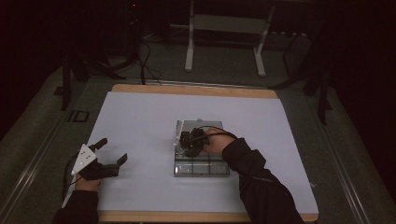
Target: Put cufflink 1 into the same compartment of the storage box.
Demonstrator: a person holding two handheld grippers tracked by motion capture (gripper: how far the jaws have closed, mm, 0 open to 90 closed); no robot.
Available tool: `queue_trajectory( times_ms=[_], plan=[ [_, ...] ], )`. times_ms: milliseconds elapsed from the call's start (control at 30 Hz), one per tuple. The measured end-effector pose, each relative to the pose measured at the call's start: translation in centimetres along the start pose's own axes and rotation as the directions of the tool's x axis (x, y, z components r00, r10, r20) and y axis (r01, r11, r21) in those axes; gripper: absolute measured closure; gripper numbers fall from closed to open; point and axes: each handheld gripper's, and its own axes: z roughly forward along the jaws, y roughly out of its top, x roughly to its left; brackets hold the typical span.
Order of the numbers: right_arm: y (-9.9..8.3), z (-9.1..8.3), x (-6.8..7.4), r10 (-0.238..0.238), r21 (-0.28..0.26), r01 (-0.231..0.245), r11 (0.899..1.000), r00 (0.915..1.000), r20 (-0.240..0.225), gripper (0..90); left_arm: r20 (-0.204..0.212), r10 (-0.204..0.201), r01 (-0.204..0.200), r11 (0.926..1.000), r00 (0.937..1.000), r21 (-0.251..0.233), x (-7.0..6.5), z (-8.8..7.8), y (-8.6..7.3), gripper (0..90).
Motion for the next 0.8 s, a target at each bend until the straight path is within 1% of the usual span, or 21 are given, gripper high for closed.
queue_trajectory(
  times_ms=[33, 133, 167, 200, 367, 467, 533, 567, 800],
  plan=[
    [0.0, -0.3, 0.0, 0.005, 0.0, -0.005, 1.0, 1.0, 0.0, 66.7, 0.0, 0.0, 0.0, 1.0, 1.0, 0.0, 0.0, 0.0, 0.0, 1.6],
    [0.0, -1.1, 0.1, -0.001, 0.0, 0.001, 1.0, 1.0, -0.003, 65.6, 0.0, 0.0, 0.0, 1.0, 1.0, 0.0, 0.0, 0.0, 0.0, 1.7],
    [0.0, -1.4, 0.1, 0.001, 0.005, -0.001, 1.0, 0.9999, -0.015, 64.6, 0.0, 0.001, -0.001, 1.0, 1.0, 0.0, 0.0, 0.0, 0.0, 1.7],
    [-0.1, -1.7, 0.2, -0.008, 0.01, 0.009, 1.0, 0.9999, -0.011, 64.1, 0.0, 0.001, -0.001, 1.0, 1.0, 0.0, 0.0, 0.0, 0.0, 1.7],
    [-0.4, -3.3, 0.4, 0.001, 0.026, -0.001, 1.0, 0.9999, -0.016, 62.2, -0.001, 0.001, -0.001, 1.0, 1.0, 0.0, 0.0, 0.0, 0.0, 1.6],
    [-0.9, -4.2, 0.6, -0.004, 0.033, 0.005, 0.999, 0.9999, -0.011, 61.2, -0.002, 0.001, -0.001, 1.0, 1.0, 0.0, 0.0, 0.0, 0.0, 1.6],
    [-1.3, -4.8, 0.8, 0.006, 0.047, -0.006, 0.999, 1.0, -0.003, 58.9, -0.002, 0.001, -0.001, 1.0, 1.0, 0.0, 0.0, 0.0, 0.0, 1.6],
    [-1.5, -5.1, 0.9, 0.003, 0.05, -0.003, 0.999, 1.0, 0.001, 57.9, -0.002, 0.001, -0.001, 1.0, 1.0, 0.0, 0.0, 0.0, 0.0, 1.7],
    [-3.9, -7.2, 1.2, 0.054, 0.069, -0.056, 0.996, 0.998, 0.032, 58.2, -0.003, 0.001, -0.001, 1.0, 1.0, 0.0, 0.0, 0.0, 0.0, 1.7]
  ],
)
